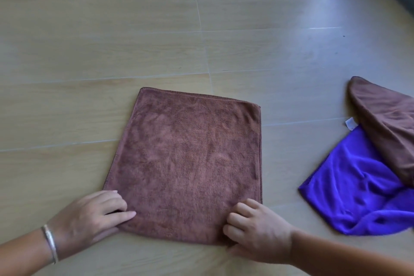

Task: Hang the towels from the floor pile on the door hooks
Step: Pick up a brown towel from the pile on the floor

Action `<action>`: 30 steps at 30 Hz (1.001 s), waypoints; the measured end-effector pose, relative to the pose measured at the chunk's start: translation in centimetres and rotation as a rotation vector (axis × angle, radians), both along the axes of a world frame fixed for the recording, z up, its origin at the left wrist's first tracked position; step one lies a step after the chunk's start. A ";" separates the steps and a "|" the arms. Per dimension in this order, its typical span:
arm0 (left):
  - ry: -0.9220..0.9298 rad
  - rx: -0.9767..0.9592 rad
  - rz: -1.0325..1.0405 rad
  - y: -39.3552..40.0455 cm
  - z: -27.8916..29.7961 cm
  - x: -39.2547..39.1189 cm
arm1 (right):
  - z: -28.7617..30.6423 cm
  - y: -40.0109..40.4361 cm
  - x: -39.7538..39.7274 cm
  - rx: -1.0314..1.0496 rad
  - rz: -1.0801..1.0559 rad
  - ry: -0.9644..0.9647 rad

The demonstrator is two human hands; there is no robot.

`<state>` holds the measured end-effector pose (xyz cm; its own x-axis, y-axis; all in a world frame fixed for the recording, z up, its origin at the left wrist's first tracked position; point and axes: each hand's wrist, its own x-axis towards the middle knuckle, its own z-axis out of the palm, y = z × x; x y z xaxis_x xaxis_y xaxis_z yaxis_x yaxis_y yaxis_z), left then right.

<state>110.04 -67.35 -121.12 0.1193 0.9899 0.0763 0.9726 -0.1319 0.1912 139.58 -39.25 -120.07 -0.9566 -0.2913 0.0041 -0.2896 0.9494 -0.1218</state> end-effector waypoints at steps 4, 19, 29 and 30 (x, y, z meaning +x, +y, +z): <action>-0.026 -0.029 0.009 1.0 1.6 0.3 | 0.0 -0.1 -0.1 -0.021 -0.027 0.067; -0.223 -0.040 0.499 4.8 23.6 2.0 | 23.8 3.3 -4.0 -0.229 -0.730 0.060; -0.241 -0.088 0.491 3.0 54.4 0.6 | 56.1 3.3 -4.5 -0.112 -0.204 -0.243; -0.243 -0.086 0.491 2.9 57.8 0.3 | 59.5 3.1 -4.6 -0.103 -0.195 -0.211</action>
